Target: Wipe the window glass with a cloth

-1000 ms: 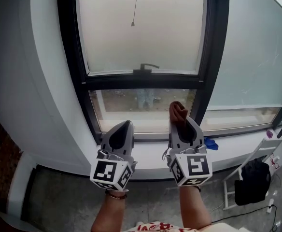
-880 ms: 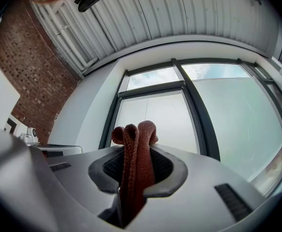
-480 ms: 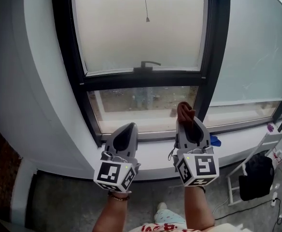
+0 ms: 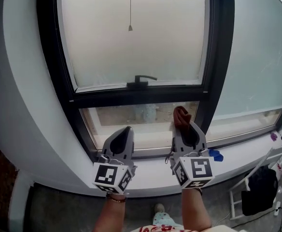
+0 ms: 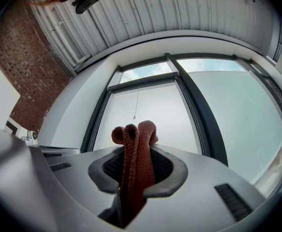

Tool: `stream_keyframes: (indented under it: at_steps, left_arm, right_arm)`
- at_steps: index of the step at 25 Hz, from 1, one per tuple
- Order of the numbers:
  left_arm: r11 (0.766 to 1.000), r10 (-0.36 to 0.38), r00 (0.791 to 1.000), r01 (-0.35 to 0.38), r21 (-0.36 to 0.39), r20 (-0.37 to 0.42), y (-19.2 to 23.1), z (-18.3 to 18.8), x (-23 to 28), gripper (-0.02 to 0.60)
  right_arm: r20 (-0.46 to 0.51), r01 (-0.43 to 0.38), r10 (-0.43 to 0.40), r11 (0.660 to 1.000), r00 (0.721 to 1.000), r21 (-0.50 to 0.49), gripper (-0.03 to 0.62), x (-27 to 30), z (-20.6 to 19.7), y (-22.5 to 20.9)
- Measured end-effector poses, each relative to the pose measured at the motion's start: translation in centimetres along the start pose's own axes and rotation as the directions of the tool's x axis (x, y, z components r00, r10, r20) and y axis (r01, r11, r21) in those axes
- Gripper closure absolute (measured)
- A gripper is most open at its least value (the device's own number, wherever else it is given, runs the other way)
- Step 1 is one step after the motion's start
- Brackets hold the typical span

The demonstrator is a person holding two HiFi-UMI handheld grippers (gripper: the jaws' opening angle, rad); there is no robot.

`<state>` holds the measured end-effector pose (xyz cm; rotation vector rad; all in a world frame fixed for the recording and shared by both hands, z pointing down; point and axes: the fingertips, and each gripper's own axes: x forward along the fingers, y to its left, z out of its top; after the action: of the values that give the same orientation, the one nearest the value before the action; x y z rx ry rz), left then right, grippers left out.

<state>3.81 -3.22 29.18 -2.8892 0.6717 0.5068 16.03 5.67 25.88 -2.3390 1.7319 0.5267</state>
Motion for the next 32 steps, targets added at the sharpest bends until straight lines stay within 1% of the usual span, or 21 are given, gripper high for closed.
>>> stream_keyframes:
  at_steps: [6, 11, 16, 21, 24, 26, 28, 30, 32]
  left_arm:
    - [1.000, 0.021, 0.999, -0.022, 0.005, 0.028, 2.7, -0.9, 9.7, 0.561]
    - [0.999, 0.035, 0.999, -0.035, 0.013, 0.038, 4.3, -3.0, 15.9, 0.561]
    - [0.998, 0.057, 0.998, -0.058, 0.003, 0.025, 5.3, -5.2, 19.4, 0.561]
    - [0.998, 0.063, 0.998, -0.063, 0.006, 0.013, 7.2, -5.9, 21.2, 0.561]
    - [0.999, 0.054, 0.999, -0.054, 0.006, 0.006, 8.1, -5.9, 22.0, 0.561]
    - [0.999, 0.047, 0.999, -0.047, 0.009, 0.011, 8.5, -5.7, 22.4, 0.561]
    - [0.999, 0.042, 0.999, -0.043, 0.012, 0.023, 8.9, -5.5, 22.7, 0.561]
    - [0.999, 0.037, 0.999, -0.037, 0.019, 0.025, 9.1, -5.3, 22.9, 0.561]
    - [0.999, 0.034, 0.999, -0.035, 0.022, 0.026, 9.2, -5.2, 23.1, 0.561]
  right_arm:
    - [0.014, -0.045, 0.046, 0.999, 0.999, -0.031, 0.502, 8.9, -1.2, -4.5]
    - [0.020, -0.062, 0.063, 0.998, 0.998, -0.027, 0.502, 14.3, -3.1, -8.2]
    - [0.003, -0.063, 0.063, 0.998, 0.998, -0.007, 0.502, 17.9, -5.5, -11.0]
    - [0.003, -0.043, 0.043, 0.999, 0.999, 0.001, 0.502, 20.5, -6.5, -12.4]
    - [0.010, -0.001, 0.002, 1.000, 1.000, -0.029, 0.502, 21.8, -6.4, -13.8]
    - [0.016, 0.046, -0.045, 0.997, 0.999, -0.058, 0.502, 22.7, -6.2, -15.7]
    - [0.018, 0.115, -0.114, 0.991, 0.993, -0.068, 0.502, 23.7, -6.4, -18.6]
    - [0.013, 0.186, -0.186, 0.981, 0.983, -0.056, 0.502, 24.7, -6.8, -21.9]
    - [0.010, 0.240, -0.240, 0.969, 0.971, -0.058, 0.502, 25.7, -6.9, -24.7]
